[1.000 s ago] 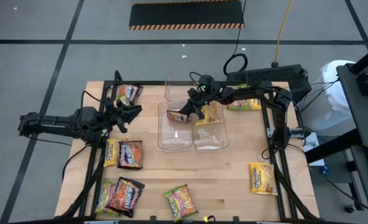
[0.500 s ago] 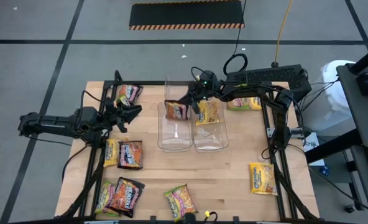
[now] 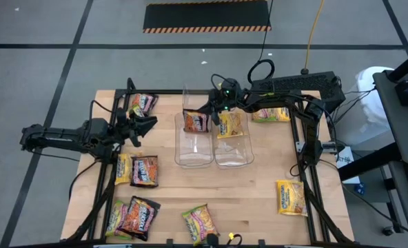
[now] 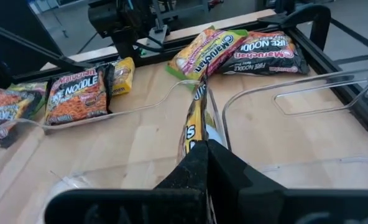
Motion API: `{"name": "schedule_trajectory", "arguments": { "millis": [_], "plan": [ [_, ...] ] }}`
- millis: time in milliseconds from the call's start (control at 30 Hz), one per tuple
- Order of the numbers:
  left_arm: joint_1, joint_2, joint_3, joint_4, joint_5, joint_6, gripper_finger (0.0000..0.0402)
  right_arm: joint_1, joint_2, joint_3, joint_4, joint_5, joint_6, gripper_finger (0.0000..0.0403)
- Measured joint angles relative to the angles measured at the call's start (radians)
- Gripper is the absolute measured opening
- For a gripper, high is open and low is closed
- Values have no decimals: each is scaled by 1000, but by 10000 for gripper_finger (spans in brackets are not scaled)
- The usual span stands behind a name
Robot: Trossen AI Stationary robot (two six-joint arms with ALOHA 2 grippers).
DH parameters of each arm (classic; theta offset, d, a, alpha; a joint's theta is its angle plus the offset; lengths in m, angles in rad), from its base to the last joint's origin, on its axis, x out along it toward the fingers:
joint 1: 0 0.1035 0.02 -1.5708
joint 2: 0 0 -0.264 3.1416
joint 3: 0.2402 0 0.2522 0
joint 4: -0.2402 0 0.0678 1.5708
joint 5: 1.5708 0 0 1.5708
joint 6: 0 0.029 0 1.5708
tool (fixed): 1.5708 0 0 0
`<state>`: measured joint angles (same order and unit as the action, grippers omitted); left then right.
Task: Sort Maruchan noodles
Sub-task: Put the black noodle pack into the left transparent bin, then put the green noodle pack into the top transparent bin
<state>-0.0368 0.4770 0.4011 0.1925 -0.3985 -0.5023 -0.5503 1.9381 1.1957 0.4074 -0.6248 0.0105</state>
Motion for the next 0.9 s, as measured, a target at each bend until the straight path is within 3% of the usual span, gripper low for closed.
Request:
{"name": "schedule_trajectory", "arguments": {
  "millis": [267,633,800,900],
  "plan": [
    [0,0,0,0,0,0,102,0,0,0,21,4,30,5],
    [0,0,0,0,0,1,102,0,-1,0,113,105,31,77],
    [0,0,0,0,0,-16,102,3,-94,-2,106,100,40,88],
    [0,0,0,-1,17,-16,102,20,-196,-2,10,100,-22,88]
  ]
}}
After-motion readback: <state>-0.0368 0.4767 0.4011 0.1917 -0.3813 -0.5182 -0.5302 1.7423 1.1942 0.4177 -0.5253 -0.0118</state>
